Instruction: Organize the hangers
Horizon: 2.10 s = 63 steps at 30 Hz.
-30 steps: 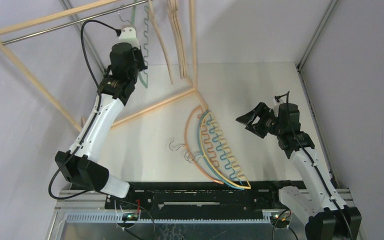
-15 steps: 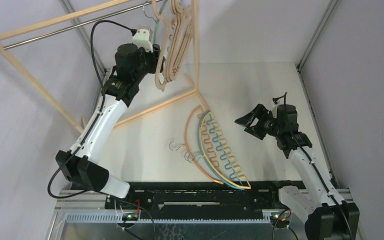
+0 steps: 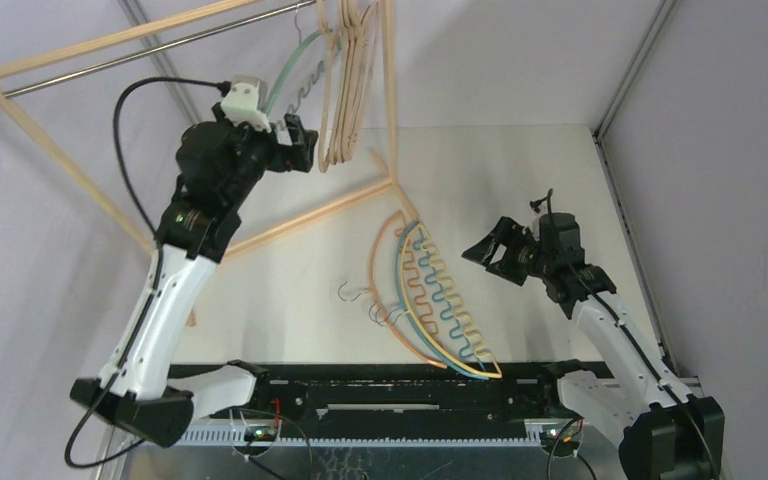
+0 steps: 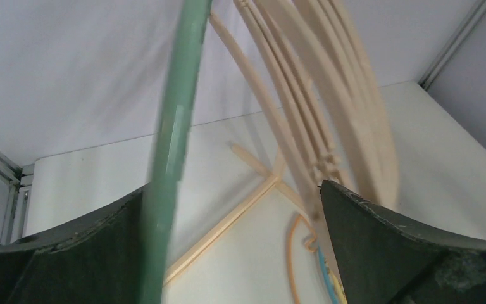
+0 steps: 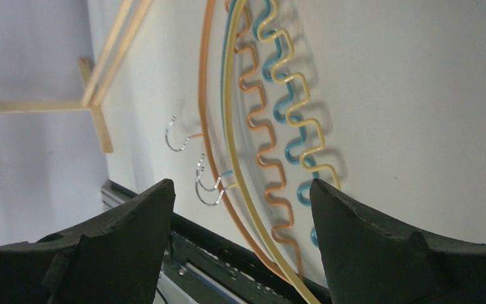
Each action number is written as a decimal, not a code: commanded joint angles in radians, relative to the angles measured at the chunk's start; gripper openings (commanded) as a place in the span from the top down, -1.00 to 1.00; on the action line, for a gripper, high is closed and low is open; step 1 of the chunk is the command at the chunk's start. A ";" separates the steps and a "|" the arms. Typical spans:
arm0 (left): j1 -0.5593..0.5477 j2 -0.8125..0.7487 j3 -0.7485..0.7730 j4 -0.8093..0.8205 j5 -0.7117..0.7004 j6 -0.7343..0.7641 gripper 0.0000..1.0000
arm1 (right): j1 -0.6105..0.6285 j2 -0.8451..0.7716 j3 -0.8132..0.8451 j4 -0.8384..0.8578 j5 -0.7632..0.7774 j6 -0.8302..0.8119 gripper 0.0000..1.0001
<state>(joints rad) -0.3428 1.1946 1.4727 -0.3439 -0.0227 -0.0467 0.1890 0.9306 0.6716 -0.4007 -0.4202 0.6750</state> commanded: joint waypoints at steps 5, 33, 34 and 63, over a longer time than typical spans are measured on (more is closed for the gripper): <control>0.033 -0.193 -0.152 -0.009 0.084 -0.073 -0.99 | 0.172 0.048 0.001 -0.003 0.159 -0.083 -0.72; 0.044 -0.575 -0.457 -0.205 0.141 -0.145 -0.99 | 0.691 0.597 0.152 0.105 0.351 -0.132 0.03; 0.044 -0.581 -0.463 -0.207 0.145 -0.151 -0.99 | 0.691 0.611 0.155 0.107 0.345 -0.136 0.28; 0.040 -0.767 -0.748 -0.111 0.537 -0.348 -0.91 | 0.498 0.756 0.728 0.420 0.006 0.254 1.00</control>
<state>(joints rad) -0.3054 0.4805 0.8425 -0.5640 0.4225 -0.3096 0.7029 1.5951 1.3045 -0.0948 -0.3416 0.8005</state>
